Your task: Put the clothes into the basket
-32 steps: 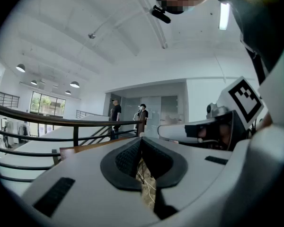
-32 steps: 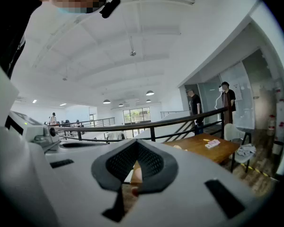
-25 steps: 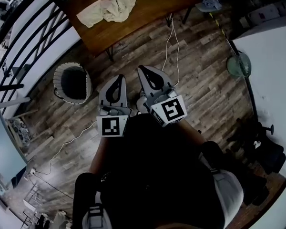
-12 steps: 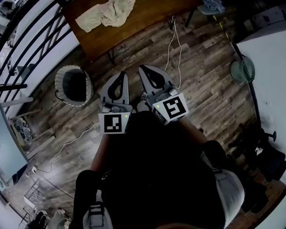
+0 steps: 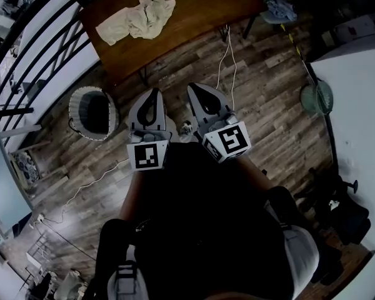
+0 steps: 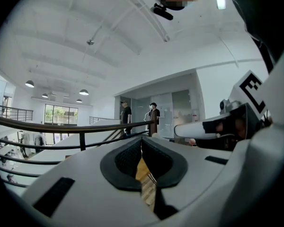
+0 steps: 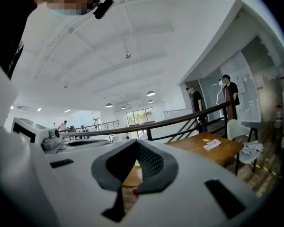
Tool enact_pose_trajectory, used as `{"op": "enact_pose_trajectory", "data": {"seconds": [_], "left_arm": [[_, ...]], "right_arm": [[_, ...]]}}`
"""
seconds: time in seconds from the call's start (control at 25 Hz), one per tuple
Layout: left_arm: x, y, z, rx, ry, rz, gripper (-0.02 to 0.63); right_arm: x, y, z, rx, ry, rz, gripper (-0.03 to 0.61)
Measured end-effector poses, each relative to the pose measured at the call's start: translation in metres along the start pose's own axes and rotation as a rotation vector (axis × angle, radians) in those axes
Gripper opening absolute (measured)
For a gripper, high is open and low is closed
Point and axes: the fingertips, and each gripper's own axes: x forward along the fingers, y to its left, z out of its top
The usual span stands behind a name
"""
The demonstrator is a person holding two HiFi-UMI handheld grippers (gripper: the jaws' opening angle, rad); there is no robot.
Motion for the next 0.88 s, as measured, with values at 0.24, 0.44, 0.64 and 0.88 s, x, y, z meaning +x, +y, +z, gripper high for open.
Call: {"op": "enact_pose_trajectory", "data": {"seconds": [0.24, 0.44, 0.64, 0.88], "left_arm": [[0.037, 0.014, -0.005, 0.022, 0.007, 0.011, 0.015], [0.085, 0.036, -0.015, -0.003, 0.032, -0.004, 0.015], [0.144, 0.069, -0.012, -0.004, 0.036, -0.002, 0.015], [0.208, 0.102, -0.022, 0.01, 0.105, -0.034, 0.017]], "right_arm": [[0.024, -0.028, 0.002, -0.005, 0.019, -0.023, 0.01], [0.057, -0.058, 0.002, -0.013, 0.039, -0.058, 0.011], [0.104, -0.09, 0.018, -0.012, 0.063, -0.085, 0.011], [0.158, -0.117, 0.032, -0.017, 0.095, -0.111, 0.011]]}}
